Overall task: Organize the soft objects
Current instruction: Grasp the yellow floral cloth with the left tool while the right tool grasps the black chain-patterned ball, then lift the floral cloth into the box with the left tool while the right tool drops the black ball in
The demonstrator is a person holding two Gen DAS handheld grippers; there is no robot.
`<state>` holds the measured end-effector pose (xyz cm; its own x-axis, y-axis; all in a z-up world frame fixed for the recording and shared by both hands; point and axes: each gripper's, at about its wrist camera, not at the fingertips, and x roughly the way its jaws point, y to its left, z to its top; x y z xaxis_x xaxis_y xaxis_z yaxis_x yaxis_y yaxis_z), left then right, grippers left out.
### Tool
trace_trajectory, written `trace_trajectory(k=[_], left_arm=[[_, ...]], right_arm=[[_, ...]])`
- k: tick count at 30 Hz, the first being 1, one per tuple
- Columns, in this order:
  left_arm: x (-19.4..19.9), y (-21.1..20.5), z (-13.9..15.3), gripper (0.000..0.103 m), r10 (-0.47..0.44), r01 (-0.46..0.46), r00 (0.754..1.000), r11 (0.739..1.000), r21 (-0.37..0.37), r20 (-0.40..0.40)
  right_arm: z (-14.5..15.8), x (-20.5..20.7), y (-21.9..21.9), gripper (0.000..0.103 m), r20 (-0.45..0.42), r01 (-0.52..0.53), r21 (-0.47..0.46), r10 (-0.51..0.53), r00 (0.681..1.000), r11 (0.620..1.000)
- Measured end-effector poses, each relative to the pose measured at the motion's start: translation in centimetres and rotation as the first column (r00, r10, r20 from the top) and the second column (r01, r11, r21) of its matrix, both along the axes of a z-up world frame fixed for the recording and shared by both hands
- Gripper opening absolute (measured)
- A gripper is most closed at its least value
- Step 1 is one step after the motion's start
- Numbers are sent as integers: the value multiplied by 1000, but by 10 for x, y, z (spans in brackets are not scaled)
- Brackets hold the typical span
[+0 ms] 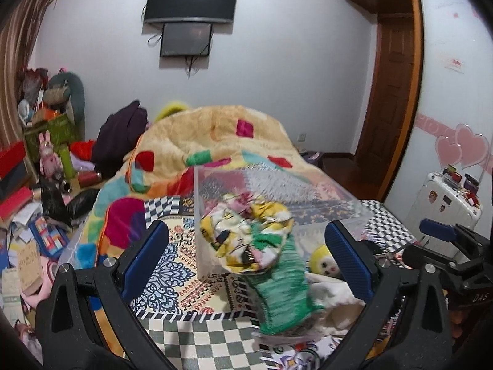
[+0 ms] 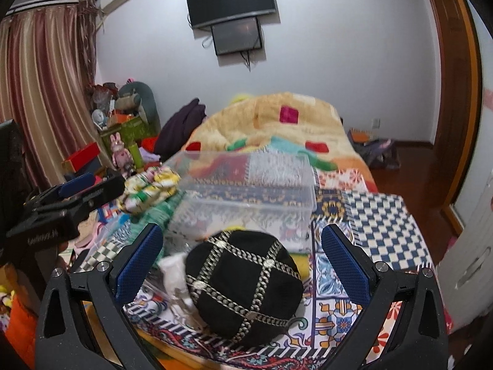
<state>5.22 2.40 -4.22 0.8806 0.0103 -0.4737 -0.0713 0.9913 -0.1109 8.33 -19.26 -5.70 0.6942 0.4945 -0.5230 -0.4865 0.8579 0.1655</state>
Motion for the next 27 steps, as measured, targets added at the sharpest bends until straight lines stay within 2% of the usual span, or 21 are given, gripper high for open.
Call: trace_trajectory(k=[2, 5, 7, 12, 16, 19, 21, 23, 27], left_arm=[[4, 4, -7, 97, 6, -6, 1000, 1000, -12, -15], [11, 7, -17, 85, -4, 3, 999, 1000, -26, -42], [12, 7, -22, 82, -13, 11, 999, 999, -33, -50], [10, 3, -30, 72, -25, 25, 999, 1000, -16, -39], [15, 2, -33, 51, -31, 30, 998, 999, -19, -61], [13, 5, -33, 48, -38, 35, 997, 999, -40, -62], [11, 7, -32, 48, -37, 35, 998, 999, -38, -58], [8, 8, -31, 48, -28, 26, 998, 999, -28, -53], [5, 11, -27, 41, -22, 20, 999, 999, -31, -46]], right_arm=[[-6, 4, -2, 91, -33, 3, 0, -3, 999, 1000], [-17, 12, -3, 82, -80, -4, 0, 4, 997, 1000], [-22, 14, -2, 78, -105, -18, -2, 18, 994, 1000], [-28, 13, 6, 77, -123, -58, -21, 55, 991, 998], [-37, 16, 11, 78, -137, -73, -54, 65, 988, 996], [-38, 17, 11, 77, -131, -74, -67, 65, 989, 995], [-39, 17, 12, 69, -121, -68, -81, 58, 991, 994], [-40, 18, 14, 50, -109, -55, -116, 42, 993, 992], [-40, 19, 13, 34, -90, -48, -127, 36, 995, 991]])
